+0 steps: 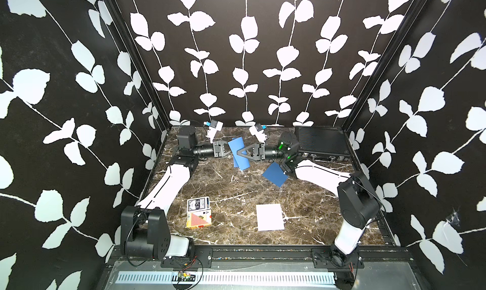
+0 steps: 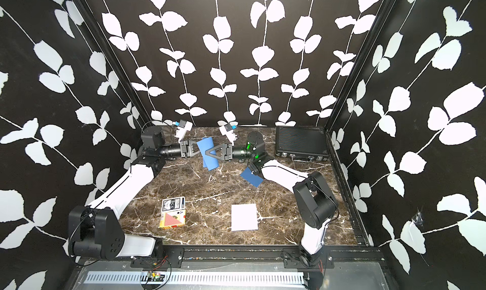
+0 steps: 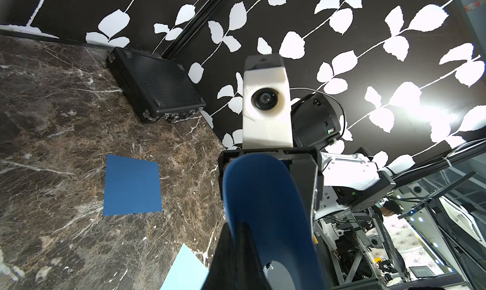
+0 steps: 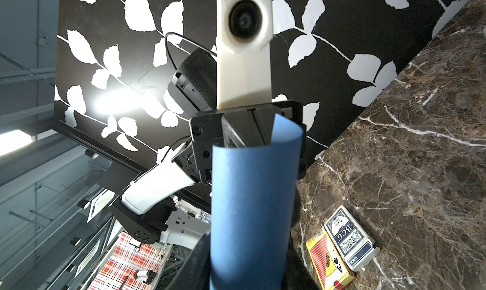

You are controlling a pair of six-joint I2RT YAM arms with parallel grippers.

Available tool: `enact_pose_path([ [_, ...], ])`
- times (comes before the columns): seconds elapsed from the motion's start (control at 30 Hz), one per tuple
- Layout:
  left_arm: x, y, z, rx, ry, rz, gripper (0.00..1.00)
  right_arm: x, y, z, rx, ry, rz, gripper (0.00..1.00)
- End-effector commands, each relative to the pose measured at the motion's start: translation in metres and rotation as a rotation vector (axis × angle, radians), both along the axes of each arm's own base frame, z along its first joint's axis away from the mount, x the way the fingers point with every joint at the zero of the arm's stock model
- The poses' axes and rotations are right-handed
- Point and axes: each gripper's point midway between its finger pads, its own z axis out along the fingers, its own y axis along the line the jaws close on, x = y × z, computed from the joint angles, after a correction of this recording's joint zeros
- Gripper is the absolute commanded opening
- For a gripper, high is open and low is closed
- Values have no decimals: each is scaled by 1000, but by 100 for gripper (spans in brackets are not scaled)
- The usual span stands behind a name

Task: Fold the square paper along the opposite sides
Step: Fold the paper.

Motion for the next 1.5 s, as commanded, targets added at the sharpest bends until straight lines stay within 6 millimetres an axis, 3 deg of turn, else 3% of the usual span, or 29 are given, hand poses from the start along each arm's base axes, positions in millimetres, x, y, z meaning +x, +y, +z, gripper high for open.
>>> enact_pose_path([
  [0.0, -9, 0, 10, -10, -48, -8, 0, 2, 5, 23, 58, -83, -10, 38],
  [0.27, -12, 0, 12, -11, -57, -11, 0, 9, 6, 15, 31, -80, -47, 40],
  [0.6, -12, 1, 12, -10, -58, -7, 0, 9, 6, 18, 42, -78, -54, 28],
  [1.03, -12, 0, 11, -12, -56, -8, 0, 13, 11, 17, 48, -69, -61, 29],
  [1.47, -12, 1, 7, -8, -45, -6, 0, 13, 11, 19, 51, -65, -64, 20],
])
